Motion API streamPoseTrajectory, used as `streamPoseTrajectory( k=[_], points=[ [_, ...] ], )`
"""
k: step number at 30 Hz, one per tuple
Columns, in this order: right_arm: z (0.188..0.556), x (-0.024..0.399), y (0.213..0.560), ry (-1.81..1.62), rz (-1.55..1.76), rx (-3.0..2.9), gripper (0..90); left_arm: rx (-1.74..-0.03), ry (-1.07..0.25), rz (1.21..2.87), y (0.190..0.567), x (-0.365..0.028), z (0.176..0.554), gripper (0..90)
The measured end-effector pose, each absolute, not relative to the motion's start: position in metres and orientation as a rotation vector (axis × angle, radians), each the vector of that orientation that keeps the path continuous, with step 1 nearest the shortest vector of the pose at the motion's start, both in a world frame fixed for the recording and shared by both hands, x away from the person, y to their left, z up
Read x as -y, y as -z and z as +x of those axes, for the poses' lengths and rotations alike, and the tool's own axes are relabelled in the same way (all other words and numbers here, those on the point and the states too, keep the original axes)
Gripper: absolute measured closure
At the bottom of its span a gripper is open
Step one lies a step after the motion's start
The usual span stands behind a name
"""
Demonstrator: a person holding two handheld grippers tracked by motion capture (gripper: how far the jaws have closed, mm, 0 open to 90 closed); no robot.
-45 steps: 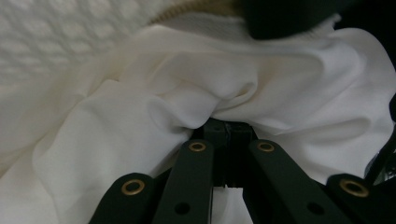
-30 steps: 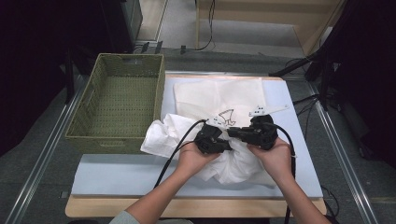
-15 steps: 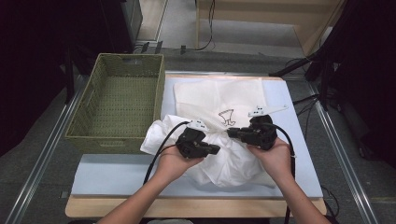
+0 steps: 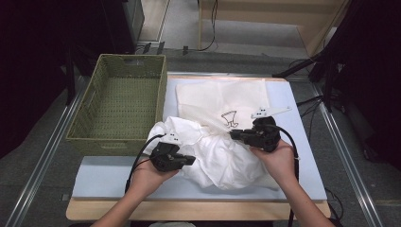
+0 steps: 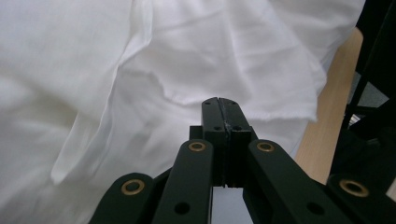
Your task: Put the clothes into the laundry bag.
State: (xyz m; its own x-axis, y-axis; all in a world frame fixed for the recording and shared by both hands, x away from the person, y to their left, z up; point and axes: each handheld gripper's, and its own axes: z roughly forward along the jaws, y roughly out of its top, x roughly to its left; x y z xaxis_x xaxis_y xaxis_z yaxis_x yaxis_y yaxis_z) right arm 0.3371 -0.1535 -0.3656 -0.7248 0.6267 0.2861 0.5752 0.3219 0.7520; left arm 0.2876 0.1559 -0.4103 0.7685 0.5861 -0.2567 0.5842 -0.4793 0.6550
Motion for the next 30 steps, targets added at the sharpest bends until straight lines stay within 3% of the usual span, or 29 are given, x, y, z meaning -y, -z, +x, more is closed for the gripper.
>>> streamPoseTrajectory(
  k=[30],
  points=[
    [0.335, 0.153, 0.366, -1.382, 1.144, -2.511, 88.3, -0.845, -0.111, 2.152, 0.439, -0.080, 0.322, 90.0]
  ],
)
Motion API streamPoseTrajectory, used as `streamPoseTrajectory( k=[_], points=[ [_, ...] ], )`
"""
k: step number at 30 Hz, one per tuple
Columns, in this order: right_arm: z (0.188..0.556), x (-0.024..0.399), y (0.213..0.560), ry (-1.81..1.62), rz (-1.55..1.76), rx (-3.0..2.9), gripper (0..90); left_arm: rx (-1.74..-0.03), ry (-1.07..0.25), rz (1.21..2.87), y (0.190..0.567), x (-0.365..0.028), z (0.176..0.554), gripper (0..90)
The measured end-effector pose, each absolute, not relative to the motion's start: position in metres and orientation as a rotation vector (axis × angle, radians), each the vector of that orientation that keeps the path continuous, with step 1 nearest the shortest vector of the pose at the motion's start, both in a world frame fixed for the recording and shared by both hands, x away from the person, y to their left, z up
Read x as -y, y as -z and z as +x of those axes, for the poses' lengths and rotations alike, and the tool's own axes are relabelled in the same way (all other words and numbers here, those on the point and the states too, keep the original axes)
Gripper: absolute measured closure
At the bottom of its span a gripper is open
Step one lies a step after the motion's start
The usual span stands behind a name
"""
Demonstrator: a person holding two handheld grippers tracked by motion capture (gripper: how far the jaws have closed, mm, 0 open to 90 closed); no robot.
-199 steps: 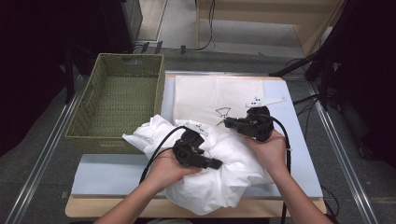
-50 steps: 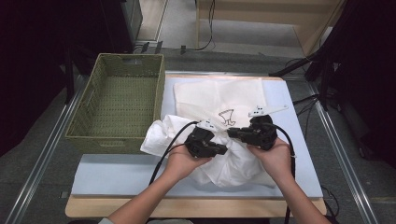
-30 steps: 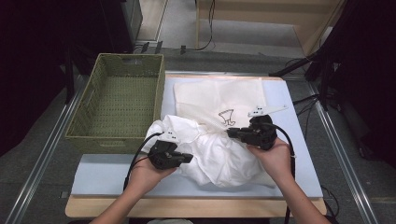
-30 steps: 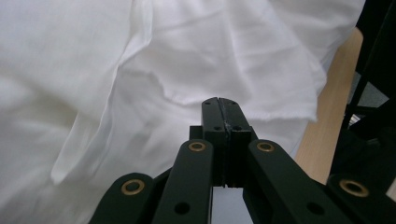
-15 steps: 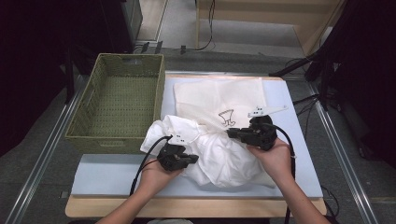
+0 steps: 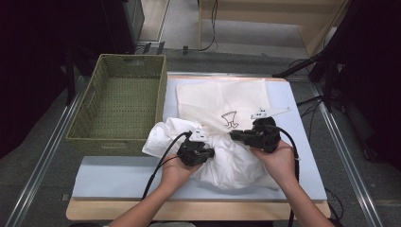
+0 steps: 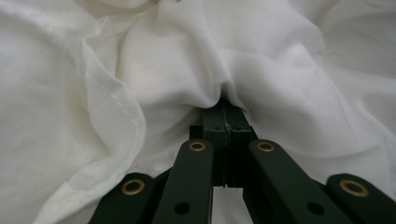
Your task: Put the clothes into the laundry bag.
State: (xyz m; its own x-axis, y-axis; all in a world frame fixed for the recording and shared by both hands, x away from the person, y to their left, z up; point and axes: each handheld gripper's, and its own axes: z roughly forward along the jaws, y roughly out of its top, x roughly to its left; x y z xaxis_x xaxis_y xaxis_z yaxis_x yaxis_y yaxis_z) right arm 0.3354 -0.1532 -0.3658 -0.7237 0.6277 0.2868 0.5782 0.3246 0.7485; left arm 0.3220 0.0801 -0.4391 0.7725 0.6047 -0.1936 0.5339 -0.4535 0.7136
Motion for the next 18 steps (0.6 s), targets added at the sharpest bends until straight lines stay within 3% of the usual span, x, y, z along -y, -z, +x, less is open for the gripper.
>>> streamPoseTrajectory(
  k=[18],
  points=[
    [0.329, 0.150, 0.360, -1.400, 1.113, -2.509, 88.4, -0.812, -0.142, 2.084, 0.425, -0.044, 0.345, 90.0]
  ],
)
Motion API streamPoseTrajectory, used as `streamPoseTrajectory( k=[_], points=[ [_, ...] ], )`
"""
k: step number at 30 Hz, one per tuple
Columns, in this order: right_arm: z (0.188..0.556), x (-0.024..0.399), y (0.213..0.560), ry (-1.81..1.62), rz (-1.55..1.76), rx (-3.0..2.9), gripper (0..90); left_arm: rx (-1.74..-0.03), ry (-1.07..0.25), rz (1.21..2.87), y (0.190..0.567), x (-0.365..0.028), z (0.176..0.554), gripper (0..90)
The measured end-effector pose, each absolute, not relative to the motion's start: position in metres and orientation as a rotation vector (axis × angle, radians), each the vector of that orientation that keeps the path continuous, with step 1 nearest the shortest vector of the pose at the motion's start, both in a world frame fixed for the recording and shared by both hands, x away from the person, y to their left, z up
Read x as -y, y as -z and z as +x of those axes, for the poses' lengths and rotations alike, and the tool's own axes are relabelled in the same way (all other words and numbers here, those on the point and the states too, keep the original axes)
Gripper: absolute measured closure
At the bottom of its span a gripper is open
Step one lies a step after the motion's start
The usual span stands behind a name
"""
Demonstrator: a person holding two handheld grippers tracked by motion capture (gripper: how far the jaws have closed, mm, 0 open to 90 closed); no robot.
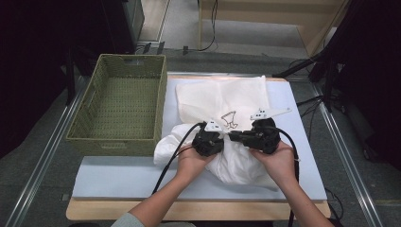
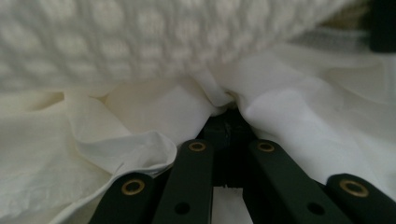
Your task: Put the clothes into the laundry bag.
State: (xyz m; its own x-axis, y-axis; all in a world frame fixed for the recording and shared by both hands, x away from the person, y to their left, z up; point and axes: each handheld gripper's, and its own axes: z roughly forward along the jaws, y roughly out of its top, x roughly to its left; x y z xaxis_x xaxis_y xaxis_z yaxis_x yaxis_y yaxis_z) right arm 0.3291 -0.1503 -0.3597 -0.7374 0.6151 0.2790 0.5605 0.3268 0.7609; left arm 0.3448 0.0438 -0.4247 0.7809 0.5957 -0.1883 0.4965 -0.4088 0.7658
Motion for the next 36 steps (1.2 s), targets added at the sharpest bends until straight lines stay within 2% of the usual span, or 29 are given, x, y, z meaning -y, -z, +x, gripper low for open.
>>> streamPoseTrajectory(
  k=[11, 20, 25, 36],
  points=[
    [0.323, 0.161, 0.359, -1.430, 1.126, -2.489, 88.4, -0.852, -0.154, 2.025, 0.420, -0.032, 0.358, 90.0],
    [0.326, 0.160, 0.364, -1.437, 1.140, -2.504, 88.6, -0.956, -0.116, 2.018, 0.437, -0.037, 0.382, 90.0],
    [0.331, 0.160, 0.370, -1.418, 1.154, -2.513, 88.5, -0.928, -0.057, 2.043, 0.430, -0.045, 0.379, 90.0],
    [0.333, 0.160, 0.373, -1.397, 1.155, -2.515, 88.4, -0.840, -0.043, 2.100, 0.403, -0.077, 0.348, 90.0]
  ],
)
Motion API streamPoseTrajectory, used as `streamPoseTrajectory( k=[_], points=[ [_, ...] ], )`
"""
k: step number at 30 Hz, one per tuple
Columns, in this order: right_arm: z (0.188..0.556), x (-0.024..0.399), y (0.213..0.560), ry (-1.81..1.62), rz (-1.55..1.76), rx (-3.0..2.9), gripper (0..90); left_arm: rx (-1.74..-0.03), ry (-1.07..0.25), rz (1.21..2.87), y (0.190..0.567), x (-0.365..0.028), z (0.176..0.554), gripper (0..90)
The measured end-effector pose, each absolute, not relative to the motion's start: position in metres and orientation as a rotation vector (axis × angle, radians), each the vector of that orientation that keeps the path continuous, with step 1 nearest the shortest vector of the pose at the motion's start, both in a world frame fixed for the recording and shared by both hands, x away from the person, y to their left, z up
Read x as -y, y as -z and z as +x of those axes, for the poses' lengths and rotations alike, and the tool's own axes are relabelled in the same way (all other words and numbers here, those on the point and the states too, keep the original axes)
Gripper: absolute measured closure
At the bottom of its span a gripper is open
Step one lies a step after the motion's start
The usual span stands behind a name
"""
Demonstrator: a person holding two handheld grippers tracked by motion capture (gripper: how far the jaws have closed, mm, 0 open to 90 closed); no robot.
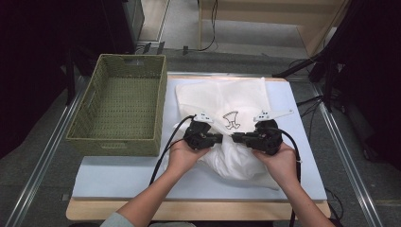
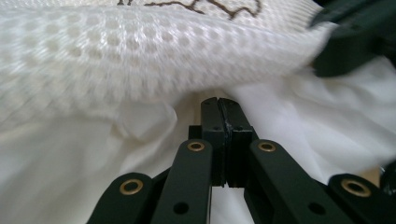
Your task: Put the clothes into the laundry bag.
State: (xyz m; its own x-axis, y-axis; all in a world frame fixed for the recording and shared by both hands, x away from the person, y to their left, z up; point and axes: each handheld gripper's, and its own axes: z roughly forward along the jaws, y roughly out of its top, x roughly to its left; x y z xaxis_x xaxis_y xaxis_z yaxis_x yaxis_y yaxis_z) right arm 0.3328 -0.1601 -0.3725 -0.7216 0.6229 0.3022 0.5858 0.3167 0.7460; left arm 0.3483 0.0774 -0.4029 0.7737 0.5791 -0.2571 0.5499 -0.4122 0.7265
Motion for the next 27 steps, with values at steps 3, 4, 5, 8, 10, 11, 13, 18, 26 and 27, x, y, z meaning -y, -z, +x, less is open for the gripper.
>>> streamPoseTrajectory(
  k=[3, 4, 5, 8, 10, 11, 13, 18, 26, 27],
  points=[
    [0.333, 0.160, 0.373, -1.398, 1.160, -2.516, 88.3, -0.845, -0.038, 2.097, 0.397, -0.090, 0.342, 90.0],
    [0.334, 0.160, 0.373, -1.398, 1.160, -2.519, 88.3, -0.844, -0.038, 2.094, 0.396, -0.095, 0.339, 90.0],
    [0.334, 0.160, 0.373, -1.397, 1.160, -2.517, 88.3, -0.847, -0.049, 2.101, 0.395, -0.100, 0.337, 90.0],
    [0.334, 0.161, 0.373, -1.399, 1.161, -2.518, 88.2, -0.870, -0.058, 2.106, 0.396, -0.117, 0.329, 90.0],
    [0.334, 0.161, 0.373, -1.398, 1.162, -2.521, 88.2, -0.886, -0.057, 2.109, 0.399, -0.129, 0.325, 90.0],
    [0.334, 0.161, 0.373, -1.397, 1.162, -2.520, 88.2, -0.893, -0.061, 2.117, 0.401, -0.134, 0.322, 90.0],
    [0.334, 0.161, 0.373, -1.397, 1.159, -2.520, 88.2, -0.918, -0.061, 2.124, 0.405, -0.145, 0.317, 90.0],
    [0.334, 0.160, 0.373, -1.394, 1.161, -2.520, 88.2, -0.944, -0.075, 2.146, 0.413, -0.163, 0.305, 90.0],
    [0.334, 0.160, 0.373, -1.390, 1.161, -2.523, 88.2, -0.970, 0.008, 2.081, 0.420, -0.185, 0.293, 54.8],
    [0.334, 0.160, 0.373, -1.390, 1.163, -2.525, 88.2, -0.944, 0.027, 2.084, 0.420, -0.186, 0.293, 49.7]
  ],
)
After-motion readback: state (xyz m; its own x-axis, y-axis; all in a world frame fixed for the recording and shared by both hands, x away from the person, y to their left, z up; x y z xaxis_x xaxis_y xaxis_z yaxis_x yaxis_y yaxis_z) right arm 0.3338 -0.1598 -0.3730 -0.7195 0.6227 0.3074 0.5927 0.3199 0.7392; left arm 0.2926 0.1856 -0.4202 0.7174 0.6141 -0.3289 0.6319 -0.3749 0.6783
